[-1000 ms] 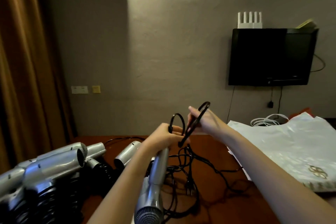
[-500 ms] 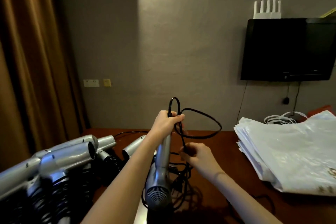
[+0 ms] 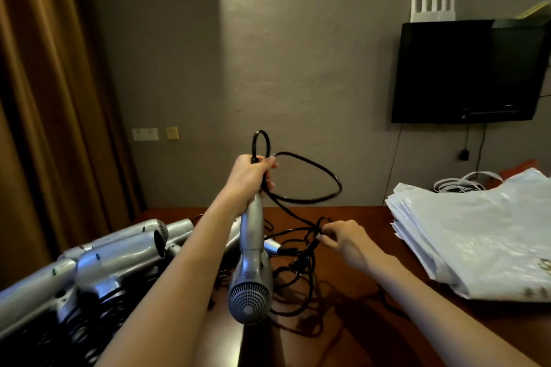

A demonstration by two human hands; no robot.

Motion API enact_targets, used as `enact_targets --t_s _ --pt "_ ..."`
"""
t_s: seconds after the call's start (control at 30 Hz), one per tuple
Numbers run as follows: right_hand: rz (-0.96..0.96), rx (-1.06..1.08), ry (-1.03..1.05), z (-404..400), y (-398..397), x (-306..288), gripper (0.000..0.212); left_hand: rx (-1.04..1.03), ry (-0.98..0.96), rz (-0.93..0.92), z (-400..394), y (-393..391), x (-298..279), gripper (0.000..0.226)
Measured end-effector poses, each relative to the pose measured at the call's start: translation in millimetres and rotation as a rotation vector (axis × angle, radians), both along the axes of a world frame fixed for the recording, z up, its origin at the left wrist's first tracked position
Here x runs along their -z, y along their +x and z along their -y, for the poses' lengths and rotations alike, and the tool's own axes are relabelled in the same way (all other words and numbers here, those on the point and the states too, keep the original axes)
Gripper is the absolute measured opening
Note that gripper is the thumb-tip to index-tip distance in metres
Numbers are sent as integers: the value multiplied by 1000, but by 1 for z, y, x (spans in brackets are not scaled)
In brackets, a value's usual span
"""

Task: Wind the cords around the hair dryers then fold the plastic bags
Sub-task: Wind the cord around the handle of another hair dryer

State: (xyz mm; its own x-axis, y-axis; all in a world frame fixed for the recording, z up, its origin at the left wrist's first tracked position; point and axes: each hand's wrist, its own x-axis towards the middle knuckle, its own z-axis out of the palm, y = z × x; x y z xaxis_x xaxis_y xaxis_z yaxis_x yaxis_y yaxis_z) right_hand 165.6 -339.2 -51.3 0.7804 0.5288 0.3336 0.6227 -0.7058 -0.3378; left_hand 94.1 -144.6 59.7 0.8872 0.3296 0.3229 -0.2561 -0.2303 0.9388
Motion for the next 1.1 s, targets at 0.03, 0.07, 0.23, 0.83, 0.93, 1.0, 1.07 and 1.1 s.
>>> enact_targets --t_s 0.03,0.07,0.23,0.83,0.93,1.0,1.07,1.1 --pt "-17 37 25 4 2 2 20 -13 -4 11 -4 -3 -4 26" --pt "-23 70 91 8 3 4 19 -20 -1 18 -7 -6 -5 26" --pt "-163 -75 233 -2 -13 1 12 9 -12 19 -7 -14 -5 24" --pt "-335 -226 886 25 -17 -51 14 37 96 -60 5 -17 3 7" --pt "-411 -241 994 19 -23 -85 7 141 199 -137 9 -17 17 24" --pt "-559 -304 1056 9 -30 -105 13 224 162 -151 16 -15 18 31" --pt "-629 -380 1020 -2 -37 -122 16 273 142 -159 25 -12 18 26" --pt "-609 -404 995 -7 -38 -129 17 316 155 -153 31 -12 17 20"
